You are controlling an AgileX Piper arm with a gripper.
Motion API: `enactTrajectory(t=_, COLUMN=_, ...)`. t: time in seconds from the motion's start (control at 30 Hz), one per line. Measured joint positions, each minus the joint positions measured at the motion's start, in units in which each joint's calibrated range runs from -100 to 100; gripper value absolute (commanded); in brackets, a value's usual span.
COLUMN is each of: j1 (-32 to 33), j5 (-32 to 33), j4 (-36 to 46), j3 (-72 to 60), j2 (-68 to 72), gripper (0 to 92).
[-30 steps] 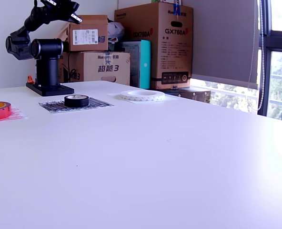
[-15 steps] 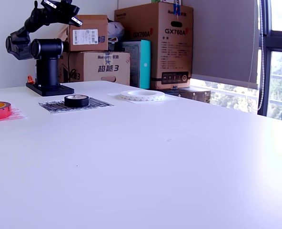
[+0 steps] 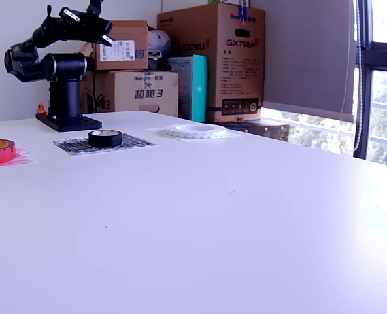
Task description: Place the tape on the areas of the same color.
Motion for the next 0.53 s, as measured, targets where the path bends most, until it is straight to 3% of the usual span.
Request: enactTrajectory(t=0.53, j1=0.24, j5=0.00, j4=-0.16, j3=2.20, j2=0.00, gripper=0.1)
